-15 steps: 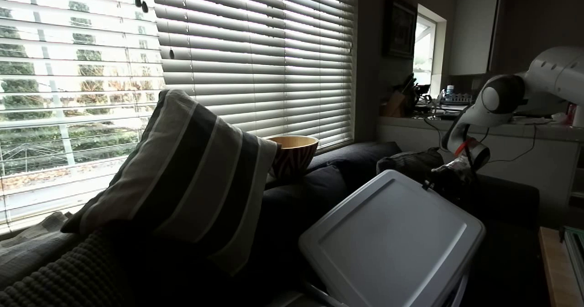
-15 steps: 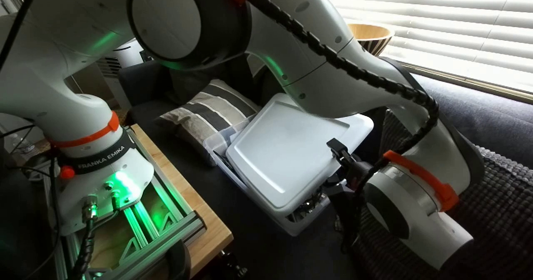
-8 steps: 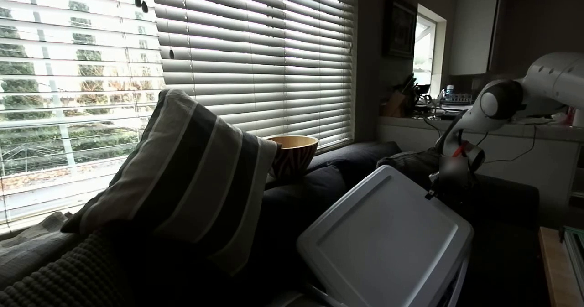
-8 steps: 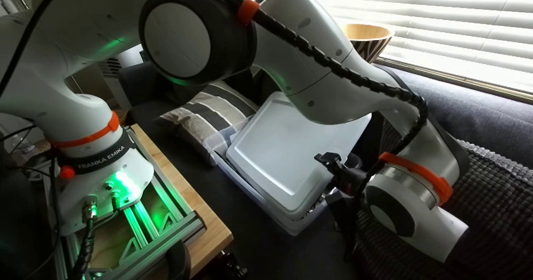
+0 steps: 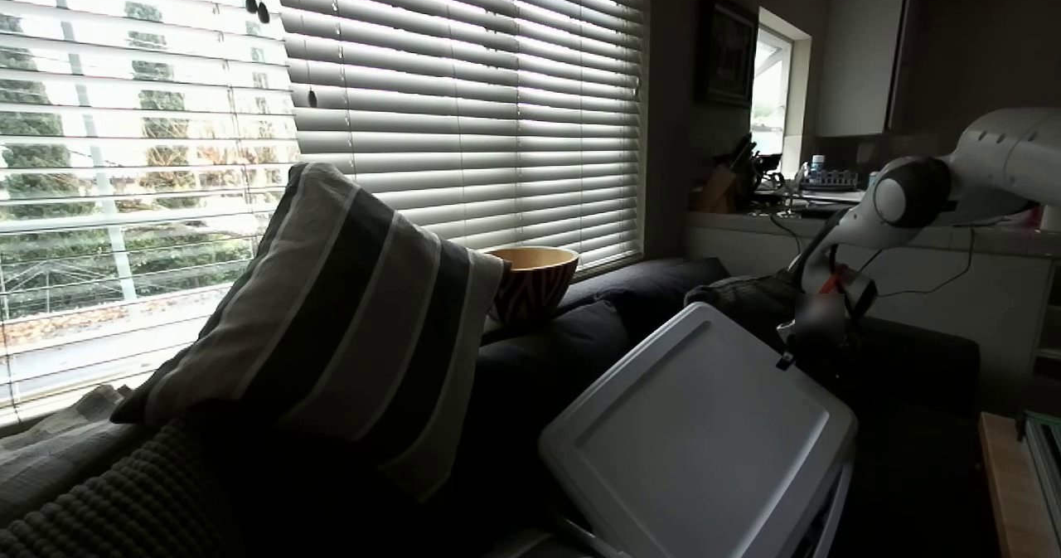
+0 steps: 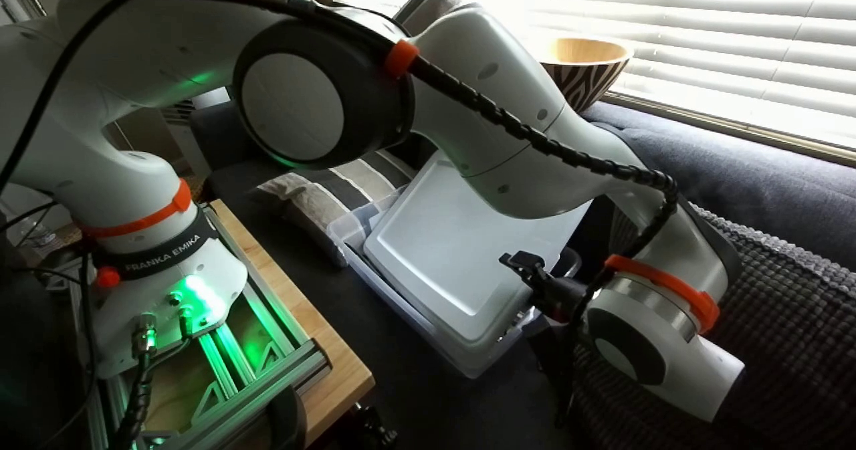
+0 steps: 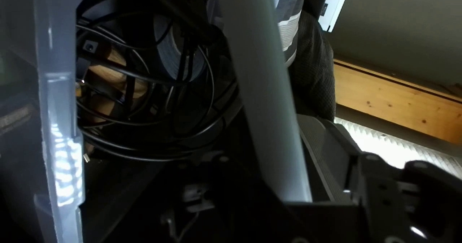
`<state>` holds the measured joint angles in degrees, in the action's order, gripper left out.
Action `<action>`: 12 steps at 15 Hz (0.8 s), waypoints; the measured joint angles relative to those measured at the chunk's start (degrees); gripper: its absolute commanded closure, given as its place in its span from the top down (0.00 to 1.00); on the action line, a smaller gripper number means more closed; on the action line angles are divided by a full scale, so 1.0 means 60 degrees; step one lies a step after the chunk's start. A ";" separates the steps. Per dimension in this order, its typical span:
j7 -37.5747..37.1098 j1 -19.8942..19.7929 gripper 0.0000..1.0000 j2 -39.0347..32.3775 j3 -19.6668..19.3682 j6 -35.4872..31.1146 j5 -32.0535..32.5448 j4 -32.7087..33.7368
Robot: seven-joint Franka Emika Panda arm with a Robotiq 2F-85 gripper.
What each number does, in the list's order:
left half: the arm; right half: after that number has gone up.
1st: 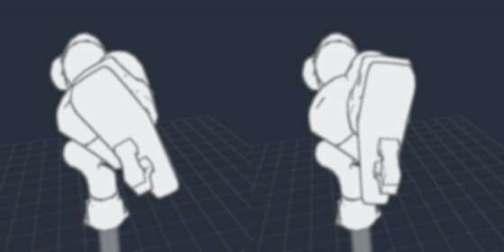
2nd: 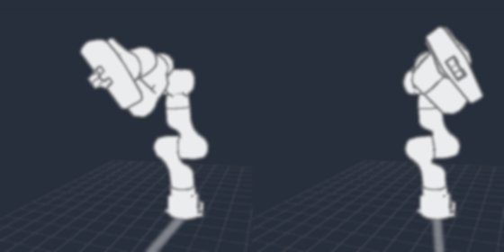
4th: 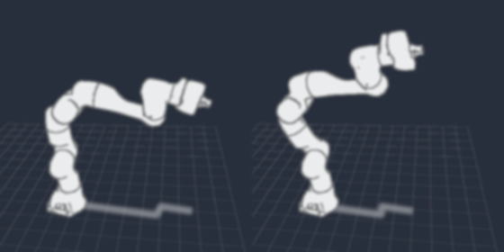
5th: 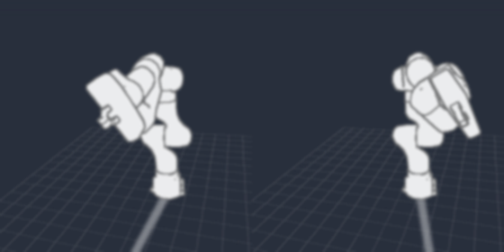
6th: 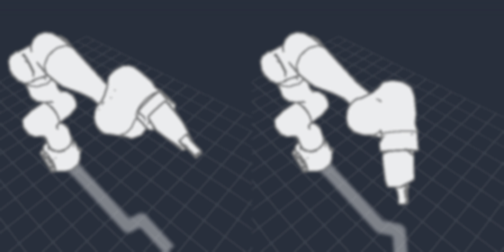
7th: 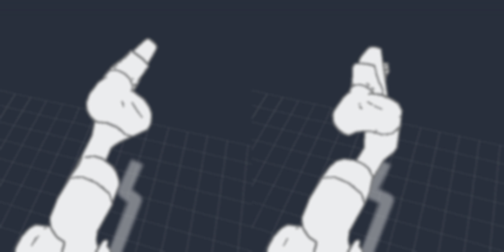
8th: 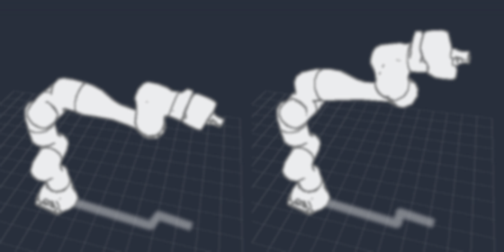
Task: Remove the lid from the bowl
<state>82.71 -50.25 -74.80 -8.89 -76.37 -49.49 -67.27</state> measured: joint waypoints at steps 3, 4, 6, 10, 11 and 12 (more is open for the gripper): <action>0.0000 -0.0137 0.08 0.0000 0.0085 -0.0001 0.0075 0.0129; 0.0000 -0.0184 0.01 0.0000 0.0108 -0.0001 0.0092 0.0172; 0.0000 -0.0276 0.05 0.0003 0.0186 -0.0001 0.0130 0.0231; 0.0000 -0.0393 0.05 0.0032 0.0336 0.0013 0.0239 0.0239; -0.0014 -0.0420 0.05 0.0039 0.0369 0.0056 0.0259 0.0239; -0.0045 -0.0462 0.05 0.0048 0.0411 0.0170 0.0273 0.0240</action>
<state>82.44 -53.02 -74.51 -6.42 -75.35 -47.86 -65.83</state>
